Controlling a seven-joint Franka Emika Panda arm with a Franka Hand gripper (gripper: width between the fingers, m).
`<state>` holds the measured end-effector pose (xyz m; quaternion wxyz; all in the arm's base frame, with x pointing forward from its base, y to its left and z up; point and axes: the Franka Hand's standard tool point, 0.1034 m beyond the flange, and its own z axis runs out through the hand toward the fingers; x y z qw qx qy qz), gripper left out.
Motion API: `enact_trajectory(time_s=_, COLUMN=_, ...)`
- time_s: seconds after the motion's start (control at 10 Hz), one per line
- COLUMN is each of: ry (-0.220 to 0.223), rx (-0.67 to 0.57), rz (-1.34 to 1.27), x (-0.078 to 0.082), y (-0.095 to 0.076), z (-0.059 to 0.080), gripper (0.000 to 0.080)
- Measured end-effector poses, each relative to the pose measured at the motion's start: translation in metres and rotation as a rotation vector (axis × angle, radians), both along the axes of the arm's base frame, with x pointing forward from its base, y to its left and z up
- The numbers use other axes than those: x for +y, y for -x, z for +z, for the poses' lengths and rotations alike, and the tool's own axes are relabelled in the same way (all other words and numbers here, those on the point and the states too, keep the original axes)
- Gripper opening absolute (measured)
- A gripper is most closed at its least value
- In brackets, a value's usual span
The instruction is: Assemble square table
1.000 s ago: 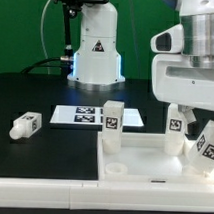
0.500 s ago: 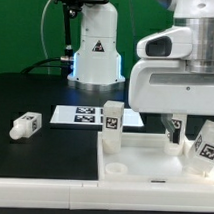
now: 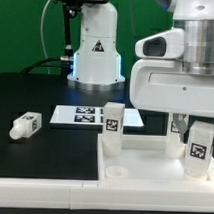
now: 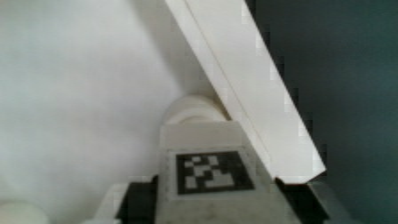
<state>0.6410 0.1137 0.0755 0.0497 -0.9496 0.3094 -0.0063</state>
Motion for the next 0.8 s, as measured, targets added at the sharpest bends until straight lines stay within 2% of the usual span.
enact_trajectory(time_s=0.2, ry=-0.006, rx=-0.004, rz=-0.258, x=-0.0002, y=0.0060, z=-0.0007, gripper=0.0288)
enact_trajectory(time_s=0.5, ry=-0.100, rx=0.019, rz=-0.765, x=0.0056, y=0.0092, z=-0.0052, gripper=0.0288)
enact_trajectory(time_s=0.8, ry=-0.123, rx=0.018, rz=-0.840, x=0.0056, y=0.0079, z=-0.0053, gripper=0.0288)
